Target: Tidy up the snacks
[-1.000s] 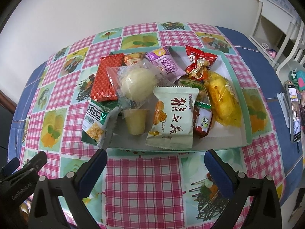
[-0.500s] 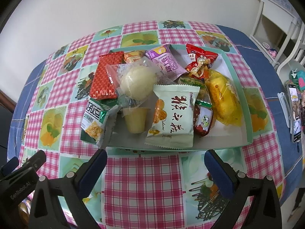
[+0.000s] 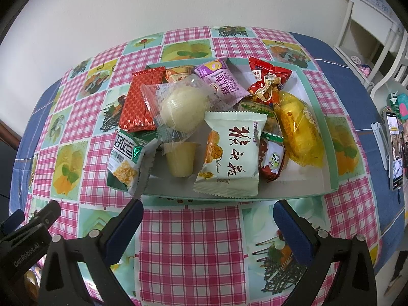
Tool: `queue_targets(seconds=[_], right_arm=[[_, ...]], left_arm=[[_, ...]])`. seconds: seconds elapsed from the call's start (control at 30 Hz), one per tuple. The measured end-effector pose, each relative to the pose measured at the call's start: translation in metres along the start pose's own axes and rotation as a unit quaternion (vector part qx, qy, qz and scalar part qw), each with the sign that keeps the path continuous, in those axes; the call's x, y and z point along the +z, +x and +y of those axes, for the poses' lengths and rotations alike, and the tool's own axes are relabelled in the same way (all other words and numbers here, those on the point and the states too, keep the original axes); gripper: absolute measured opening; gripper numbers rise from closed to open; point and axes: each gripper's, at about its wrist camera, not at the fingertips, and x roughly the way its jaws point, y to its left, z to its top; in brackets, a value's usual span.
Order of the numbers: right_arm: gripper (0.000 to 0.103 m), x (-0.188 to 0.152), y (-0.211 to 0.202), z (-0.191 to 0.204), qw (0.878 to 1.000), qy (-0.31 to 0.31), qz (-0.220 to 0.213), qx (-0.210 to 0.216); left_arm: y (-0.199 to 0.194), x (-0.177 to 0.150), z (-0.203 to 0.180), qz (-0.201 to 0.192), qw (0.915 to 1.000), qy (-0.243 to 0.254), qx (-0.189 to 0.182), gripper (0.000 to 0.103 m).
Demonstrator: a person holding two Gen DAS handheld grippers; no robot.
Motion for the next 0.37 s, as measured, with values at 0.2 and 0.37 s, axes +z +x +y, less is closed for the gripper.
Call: queue_targets(seconds=[0.2, 0.37], right_arm=[[0.103, 0.0001, 0.0006, -0.0013, 1.000, 0.002, 0.002, -0.001], [0.103, 0.0009, 0.0014, -0.0024, 1.000, 0.003, 0.003, -0.001]], left_arm=[[-0.0026, 0.0004, 0.0005, -0.007, 1.0000, -0.001, 0.003, 0.100], [-0.0043, 0.0006, -0.0022, -0.010, 0.9999, 0.005, -0.001, 0.100]])
